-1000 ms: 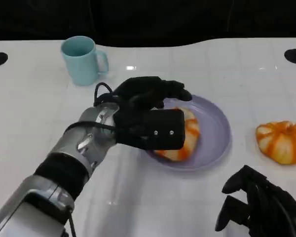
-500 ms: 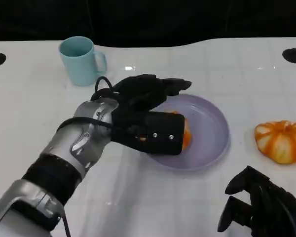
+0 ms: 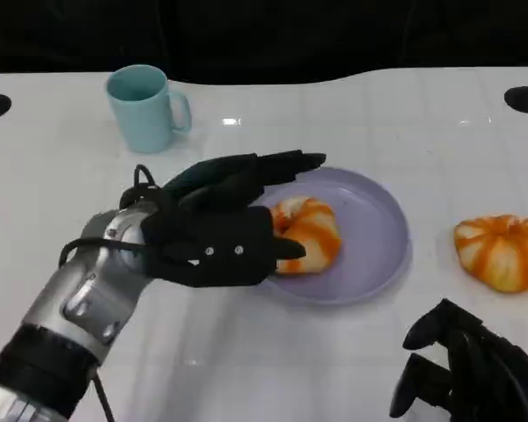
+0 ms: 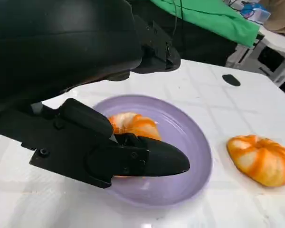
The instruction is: Grasp the bread from the table and place it into the plate.
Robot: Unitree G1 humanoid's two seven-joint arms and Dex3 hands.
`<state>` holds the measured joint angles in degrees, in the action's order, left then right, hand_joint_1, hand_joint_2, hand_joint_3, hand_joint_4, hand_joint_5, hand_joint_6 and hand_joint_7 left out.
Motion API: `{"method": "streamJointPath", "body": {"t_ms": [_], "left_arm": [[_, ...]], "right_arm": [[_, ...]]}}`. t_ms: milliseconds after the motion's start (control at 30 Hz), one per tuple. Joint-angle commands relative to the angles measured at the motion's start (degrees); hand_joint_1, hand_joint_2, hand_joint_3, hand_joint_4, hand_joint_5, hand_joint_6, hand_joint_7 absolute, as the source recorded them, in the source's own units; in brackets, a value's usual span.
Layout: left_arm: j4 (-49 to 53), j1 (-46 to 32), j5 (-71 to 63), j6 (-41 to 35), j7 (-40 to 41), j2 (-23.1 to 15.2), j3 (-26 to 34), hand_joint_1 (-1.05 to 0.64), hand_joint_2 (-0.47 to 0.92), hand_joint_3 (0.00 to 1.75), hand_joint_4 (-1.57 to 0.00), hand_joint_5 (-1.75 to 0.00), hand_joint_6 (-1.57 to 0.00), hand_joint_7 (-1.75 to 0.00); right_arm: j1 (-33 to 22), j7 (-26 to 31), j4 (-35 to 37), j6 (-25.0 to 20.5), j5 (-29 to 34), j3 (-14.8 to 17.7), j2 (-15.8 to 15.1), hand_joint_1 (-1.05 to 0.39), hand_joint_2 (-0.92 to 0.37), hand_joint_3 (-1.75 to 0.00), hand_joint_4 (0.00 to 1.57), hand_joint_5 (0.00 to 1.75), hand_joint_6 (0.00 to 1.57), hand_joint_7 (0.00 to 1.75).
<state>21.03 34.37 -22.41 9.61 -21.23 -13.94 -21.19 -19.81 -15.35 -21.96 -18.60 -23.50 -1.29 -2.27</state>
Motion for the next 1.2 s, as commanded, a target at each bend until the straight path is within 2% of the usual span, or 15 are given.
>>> {"method": "streamJointPath", "body": {"t_ms": [33, 167, 267, 433, 500, 667, 767, 800, 867, 900, 967, 1033, 1100, 1133, 1200], "left_arm": [[-4.07, -3.90, 3.74, 1.09, -1.40, -1.41, 2.58, -0.81, 0.92, 0.41, -0.04, -0.33, -0.17, -0.02], [-6.09, -7.59, 7.65, 2.90, -0.51, -0.56, 4.67, -0.76, 0.92, 0.36, -0.11, -0.40, -0.21, -0.03], [-6.71, -10.32, 10.75, 5.37, 0.24, 0.60, 6.24, -0.72, 0.92, 0.34, -0.08, -0.60, -0.25, -0.04], [-7.42, -13.75, 14.52, 8.73, 0.30, 2.29, 8.13, -0.68, 0.92, 0.33, -0.08, -0.76, -0.29, -0.05], [-8.45, -15.82, 16.76, 9.53, -0.11, 2.99, 9.01, -0.67, 0.92, 0.35, -0.13, -0.89, -0.35, -0.08], [-9.44, -17.66, 19.92, 9.64, -1.13, 3.97, 10.04, -0.66, 0.92, 0.35, -0.14, -0.95, -0.37, -0.09], [-10.87, -20.96, 26.30, 10.28, -2.74, 5.52, 11.59, -0.64, 0.92, 0.33, -0.22, -1.02, -0.42, -0.11], [-11.40, -22.18, 28.26, 10.77, -3.28, 5.95, 12.11, -0.62, 0.92, 0.37, -0.27, -1.15, -0.47, -0.15], [-12.57, -24.91, 32.34, 11.22, -3.89, 7.26, 13.47, -0.61, 0.92, 0.38, -0.32, -1.25, -0.53, -0.20], [-12.82, -25.59, 33.36, 11.25, -3.99, 7.72, 13.91, -0.61, 0.92, 0.37, -0.41, -1.30, -0.60, -0.24], [-14.00, -27.16, 35.92, 9.86, -4.03, 8.81, 14.72, -0.61, 0.92, 0.36, -0.45, -1.33, -0.63, -0.27], [-15.41, -28.49, 38.17, 7.86, -3.98, 9.66, 15.28, -0.63, 0.92, 0.35, -0.53, -1.42, -0.69, -0.52], [-16.66, -29.93, 41.04, 5.93, -4.34, 10.72, 15.88, -0.64, 0.92, 0.35, -0.55, -1.44, -0.68, -0.60], [-17.33, -30.79, 42.87, 4.84, -4.60, 11.36, 16.23, -0.61, 0.92, 0.35, -0.55, -1.53, -0.66, -0.82], [-18.61, -32.53, 46.03, 2.82, -4.99, 12.46, 16.84, -0.60, 0.92, 0.35, -0.55, -1.58, -0.64, -0.97]], "right_arm": [[-0.41, 0.44, -1.36, -0.29, -0.15, 0.38, -0.60, -0.51, -0.92, -0.49, 0.60, 1.75, 0.36, 1.71], [-0.56, 0.42, -1.66, -0.48, -0.29, 0.39, -0.62, -0.50, -0.92, -0.50, 0.59, 1.75, 0.35, 1.71], [-0.49, 0.27, -1.43, -0.33, -0.45, 0.47, -0.53, -0.50, -0.92, -0.50, 0.59, 1.75, 0.35, 1.71], [-0.47, 0.34, -1.60, -0.54, -0.51, 0.52, -0.60, -0.50, -0.92, -0.51, 0.59, 1.75, 0.35, 1.72], [-0.40, 0.45, -1.70, -0.75, -0.54, 0.61, -0.62, -0.51, -0.92, -0.50, 0.60, 1.75, 0.37, 1.72], [-0.32, 0.35, -1.65, -0.92, -0.68, 0.79, -0.55, -0.51, -0.92, -0.49, 0.61, 1.75, 0.38, 1.71], [-0.15, 0.13, -1.35, -1.01, -0.97, 1.04, -0.55, -0.50, -0.92, -0.50, 0.60, 1.75, 0.37, 1.72], [-0.07, 0.09, -1.26, -1.09, -1.01, 1.11, -0.58, -0.50, -0.92, -0.50, 0.60, 1.75, 0.37, 1.72], [-0.01, 0.10, -1.37, -1.14, -0.73, 1.06, -0.76, -0.50, -0.92, -0.51, 0.59, 1.75, 0.36, 1.72], [-0.01, 0.15, -1.48, -1.20, -0.59, 1.03, -0.83, -0.50, -0.92, -0.51, 0.59, 1.75, 0.35, 1.72], [-0.01, 0.20, -1.65, -1.46, -0.69, 1.08, -0.87, -0.50, -0.92, -0.51, 0.59, 1.75, 0.35, 1.73], [-0.01, 0.19, -1.72, -1.70, -0.95, 1.18, -0.85, -0.51, -0.92, -0.50, 0.59, 1.75, 0.35, 1.73], [0.06, 0.21, -1.66, -1.82, -1.12, 1.21, -0.73, -0.51, -0.92, -0.49, 0.59, 1.75, 0.35, 1.73], [0.11, 0.23, -1.61, -1.89, -1.21, 1.22, -0.65, -0.51, -0.92, -0.48, 0.59, 1.75, 0.36, 1.72], [0.19, 0.30, -1.47, -1.89, -1.34, 1.19, -0.51, -0.51, -0.92, -0.47, 0.59, 1.75, 0.37, 1.71]]}}
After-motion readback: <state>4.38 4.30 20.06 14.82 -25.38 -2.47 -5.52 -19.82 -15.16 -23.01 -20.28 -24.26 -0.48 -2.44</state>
